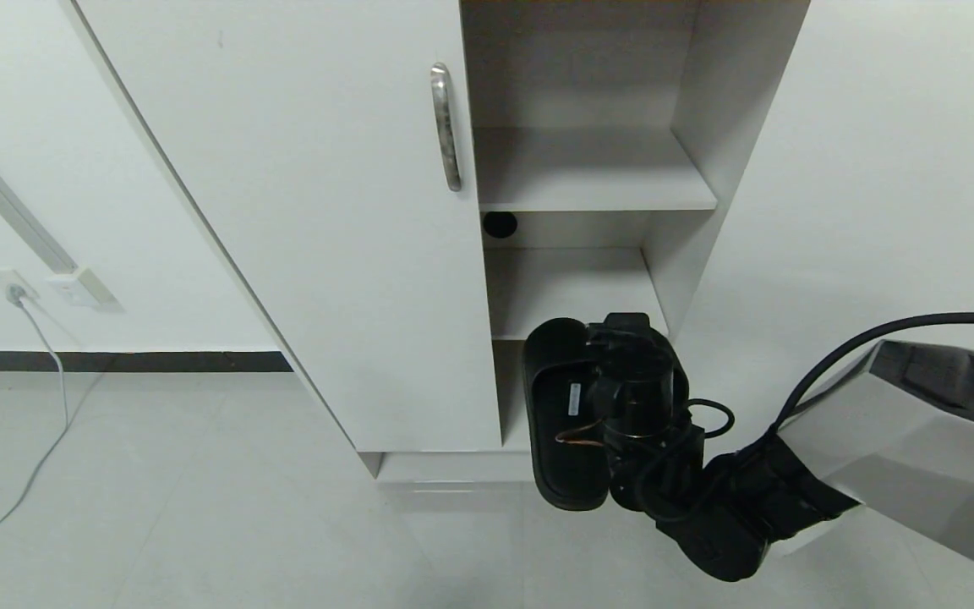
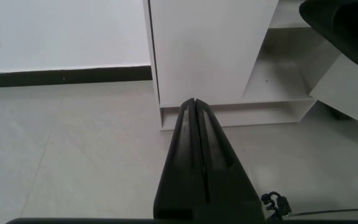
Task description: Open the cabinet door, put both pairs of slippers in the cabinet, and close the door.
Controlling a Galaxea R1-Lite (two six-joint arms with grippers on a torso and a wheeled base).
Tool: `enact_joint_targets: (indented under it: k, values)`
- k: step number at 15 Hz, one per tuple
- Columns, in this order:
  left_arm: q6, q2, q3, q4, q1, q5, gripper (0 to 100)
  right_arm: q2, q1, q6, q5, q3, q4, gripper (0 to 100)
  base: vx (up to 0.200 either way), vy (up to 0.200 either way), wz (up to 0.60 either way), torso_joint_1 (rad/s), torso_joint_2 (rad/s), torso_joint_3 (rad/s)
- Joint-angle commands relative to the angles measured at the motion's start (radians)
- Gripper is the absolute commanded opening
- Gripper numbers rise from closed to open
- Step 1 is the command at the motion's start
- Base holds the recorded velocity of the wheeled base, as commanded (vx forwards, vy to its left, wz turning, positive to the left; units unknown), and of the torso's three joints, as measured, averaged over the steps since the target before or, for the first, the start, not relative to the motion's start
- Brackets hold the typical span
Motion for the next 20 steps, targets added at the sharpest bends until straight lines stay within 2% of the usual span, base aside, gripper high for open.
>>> enact_joint_targets:
  k: [1, 10, 20]
  values:
    - [0.0, 0.001, 0.0, 0.0, 0.0, 0.0, 0, 0.036, -0.002, 0.017, 0.012, -0.018, 0.0, 0, 0.0, 0.0, 0.0, 0.0, 0.0, 0.0]
    - [0.0, 0.001, 0.0, 0.0, 0.0, 0.0, 0, 0.047, -0.011, 0.024, 0.031, -0.018, 0.004, 0, 0.0, 0.0, 0.0, 0.0, 0.0, 0.0]
    - [0.0, 0.001, 0.0, 0.0, 0.0, 0.0, 0, 0.056, -0.011, 0.024, 0.033, -0.013, 0.004, 0, 0.2, 0.0, 0.0, 0.001, 0.0, 0.002]
